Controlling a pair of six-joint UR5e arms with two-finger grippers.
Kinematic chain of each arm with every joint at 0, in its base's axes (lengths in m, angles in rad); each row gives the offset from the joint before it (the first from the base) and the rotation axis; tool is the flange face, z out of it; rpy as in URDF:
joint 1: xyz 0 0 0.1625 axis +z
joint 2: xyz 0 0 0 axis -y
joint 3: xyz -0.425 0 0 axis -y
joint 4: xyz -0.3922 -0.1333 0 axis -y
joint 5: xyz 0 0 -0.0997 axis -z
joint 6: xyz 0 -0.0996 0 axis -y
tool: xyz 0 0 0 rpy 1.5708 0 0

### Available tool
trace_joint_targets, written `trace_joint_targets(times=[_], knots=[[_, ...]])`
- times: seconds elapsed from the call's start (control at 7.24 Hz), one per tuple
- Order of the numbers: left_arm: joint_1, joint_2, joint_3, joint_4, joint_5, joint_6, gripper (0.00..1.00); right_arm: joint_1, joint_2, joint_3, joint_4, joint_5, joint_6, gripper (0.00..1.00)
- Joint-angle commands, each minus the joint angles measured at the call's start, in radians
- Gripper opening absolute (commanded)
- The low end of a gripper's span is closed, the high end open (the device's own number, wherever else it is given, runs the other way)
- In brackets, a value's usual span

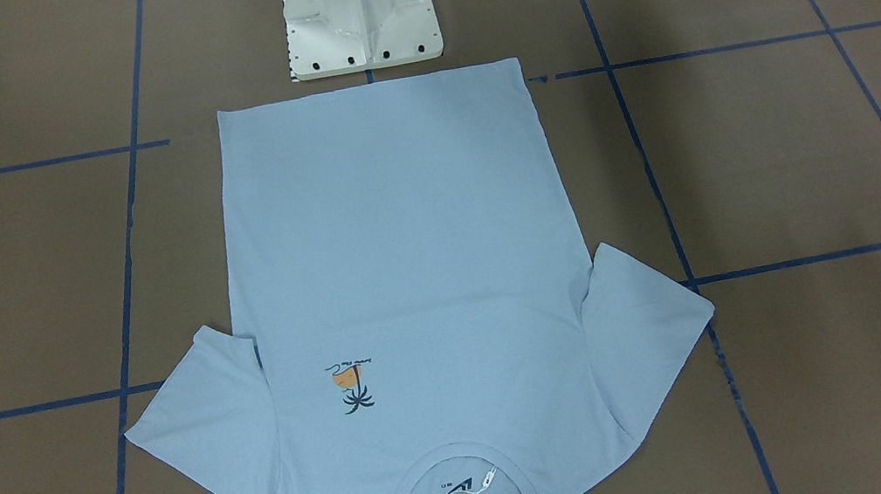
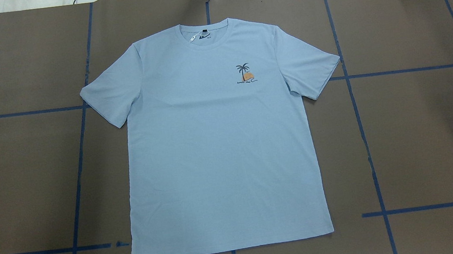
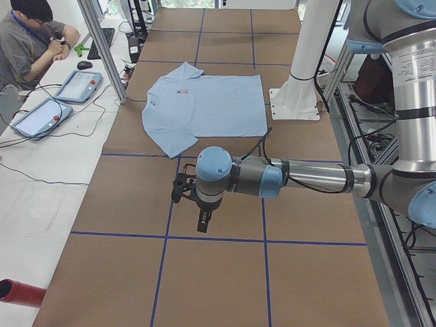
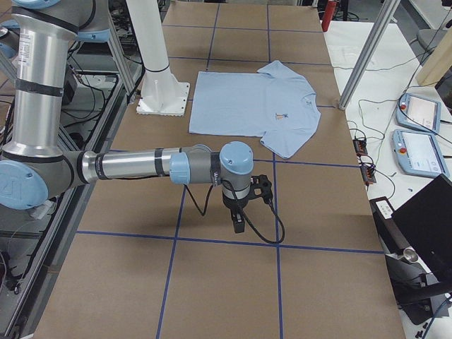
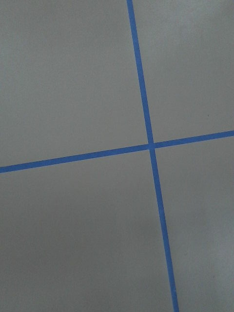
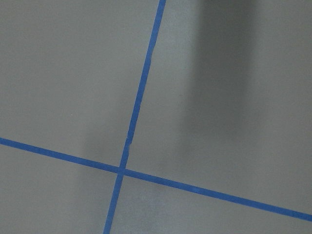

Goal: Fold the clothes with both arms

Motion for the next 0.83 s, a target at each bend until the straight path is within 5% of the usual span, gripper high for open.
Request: trace_joint_targets(times=[0.0, 0.41, 0.69], knots=[[0.000, 0.001, -0.003, -0.001, 0.000, 0.006, 1.00, 0.000, 0.000, -0.001, 0.000, 0.000, 0.000, 1.00], [0.000, 0.001, -0.007, -0.012, 0.005, 0.009, 1.00, -0.005, 0.004, 0.013, 0.006, 0.000, -0.002, 1.00], [-0.001, 0.010, 0.010, -0.137, 0.052, 0.009, 1.00, -0.006, 0.003, 0.005, 0.181, 0.005, 0.001, 1.00]])
